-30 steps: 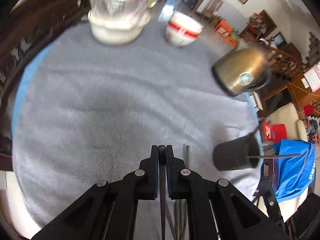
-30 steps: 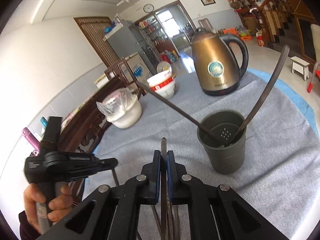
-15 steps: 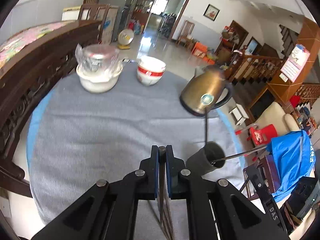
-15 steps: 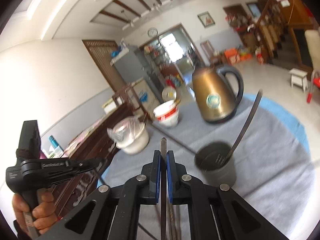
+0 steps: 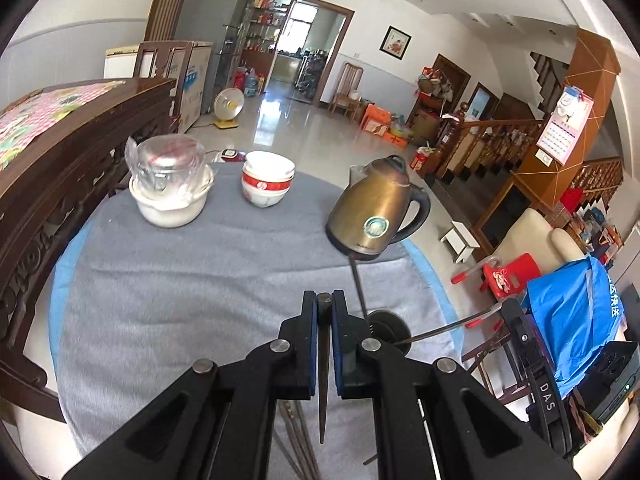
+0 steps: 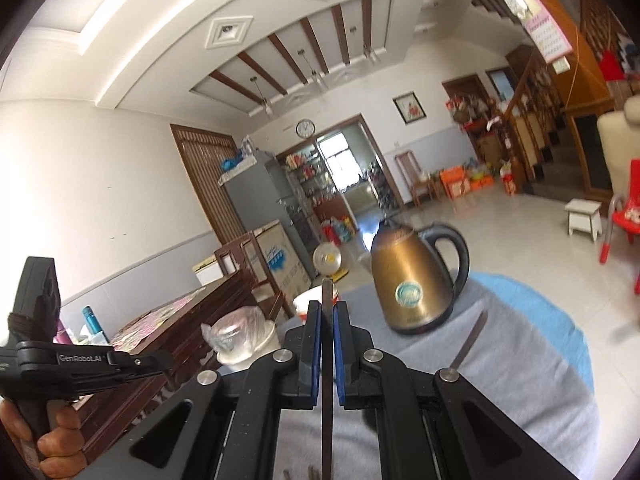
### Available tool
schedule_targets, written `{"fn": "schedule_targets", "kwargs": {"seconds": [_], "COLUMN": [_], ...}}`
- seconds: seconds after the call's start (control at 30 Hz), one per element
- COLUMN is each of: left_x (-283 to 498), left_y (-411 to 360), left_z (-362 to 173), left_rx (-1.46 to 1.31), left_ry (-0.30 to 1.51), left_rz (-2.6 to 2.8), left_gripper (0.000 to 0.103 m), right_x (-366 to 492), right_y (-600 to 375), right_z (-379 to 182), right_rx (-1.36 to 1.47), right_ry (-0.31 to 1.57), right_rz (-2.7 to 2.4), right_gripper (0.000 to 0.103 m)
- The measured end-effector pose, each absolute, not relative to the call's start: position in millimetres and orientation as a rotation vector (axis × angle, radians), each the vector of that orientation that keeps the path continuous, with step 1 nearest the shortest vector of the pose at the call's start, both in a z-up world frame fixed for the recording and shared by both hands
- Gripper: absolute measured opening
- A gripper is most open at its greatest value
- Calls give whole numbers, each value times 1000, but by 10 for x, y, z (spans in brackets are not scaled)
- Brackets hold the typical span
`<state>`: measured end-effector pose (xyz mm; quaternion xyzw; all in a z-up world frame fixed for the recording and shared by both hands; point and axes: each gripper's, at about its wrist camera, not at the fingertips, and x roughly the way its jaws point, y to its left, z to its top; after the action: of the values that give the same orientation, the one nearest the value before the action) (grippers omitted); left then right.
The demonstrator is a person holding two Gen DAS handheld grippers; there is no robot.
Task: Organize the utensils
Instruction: 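Lift both held chopsticks and carry them above the gray cup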
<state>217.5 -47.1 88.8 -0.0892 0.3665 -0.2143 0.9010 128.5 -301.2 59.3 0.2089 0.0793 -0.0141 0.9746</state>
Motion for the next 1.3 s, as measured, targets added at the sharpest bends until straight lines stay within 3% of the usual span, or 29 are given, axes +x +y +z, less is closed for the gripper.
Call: {"fn": "schedule_targets", "kwargs": {"seconds": [0.73,1.3], "left_x": [2260,2475], "left_y": [-1030,-1345], "left_z": [1360,1116], "left_rx": [-206,-171], "left_ry": [515,466], "left_rz": [-559,-559], "left_gripper": [7,7], "right_x": [1528,1951], "right_y": [-3135,-3054], "right_z": [887,743], "right_rx": [296,205], "right_ry": [-99,-88], "right_rz": [-252,-343], "right_gripper": [6,6]}}
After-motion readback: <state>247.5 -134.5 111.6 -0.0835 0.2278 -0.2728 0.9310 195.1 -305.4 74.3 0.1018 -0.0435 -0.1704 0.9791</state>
